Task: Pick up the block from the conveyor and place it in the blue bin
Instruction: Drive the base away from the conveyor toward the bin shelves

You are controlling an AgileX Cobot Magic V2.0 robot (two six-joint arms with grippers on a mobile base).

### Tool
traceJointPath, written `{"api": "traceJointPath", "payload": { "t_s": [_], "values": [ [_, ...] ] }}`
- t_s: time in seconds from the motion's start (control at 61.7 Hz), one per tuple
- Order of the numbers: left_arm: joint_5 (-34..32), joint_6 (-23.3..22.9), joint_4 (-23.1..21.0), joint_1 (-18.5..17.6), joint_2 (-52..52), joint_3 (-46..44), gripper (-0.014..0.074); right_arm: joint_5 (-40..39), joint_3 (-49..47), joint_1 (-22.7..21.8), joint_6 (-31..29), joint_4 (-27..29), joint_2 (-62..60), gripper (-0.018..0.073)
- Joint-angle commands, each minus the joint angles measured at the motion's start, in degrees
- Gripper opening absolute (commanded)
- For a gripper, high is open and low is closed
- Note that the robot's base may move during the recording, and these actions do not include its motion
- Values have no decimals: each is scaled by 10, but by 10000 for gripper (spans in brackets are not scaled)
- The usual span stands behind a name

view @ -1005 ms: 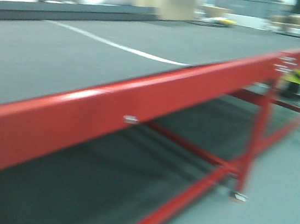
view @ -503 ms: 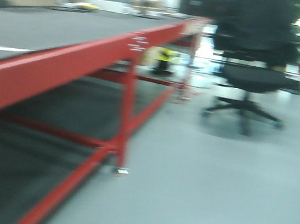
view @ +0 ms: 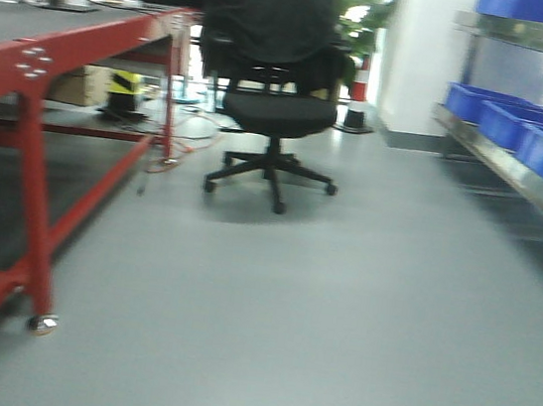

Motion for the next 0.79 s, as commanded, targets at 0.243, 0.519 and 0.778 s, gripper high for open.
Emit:
{"api": "traceJointPath", "payload": {
  "t_s": [0.243, 0.519, 0.778],
  "values": [
    [-8, 1, -4, -3, -2, 0, -111, -9, -5, 1, -1, -4, -2, -162],
    [-8, 1, -4, -3, -2, 0, -111, -9, -5, 1, -1, -4, -2, -162],
    [-8, 1, -4, -3, -2, 0, -111, -9, -5, 1, -1, -4, -2, -162]
  ]
}}
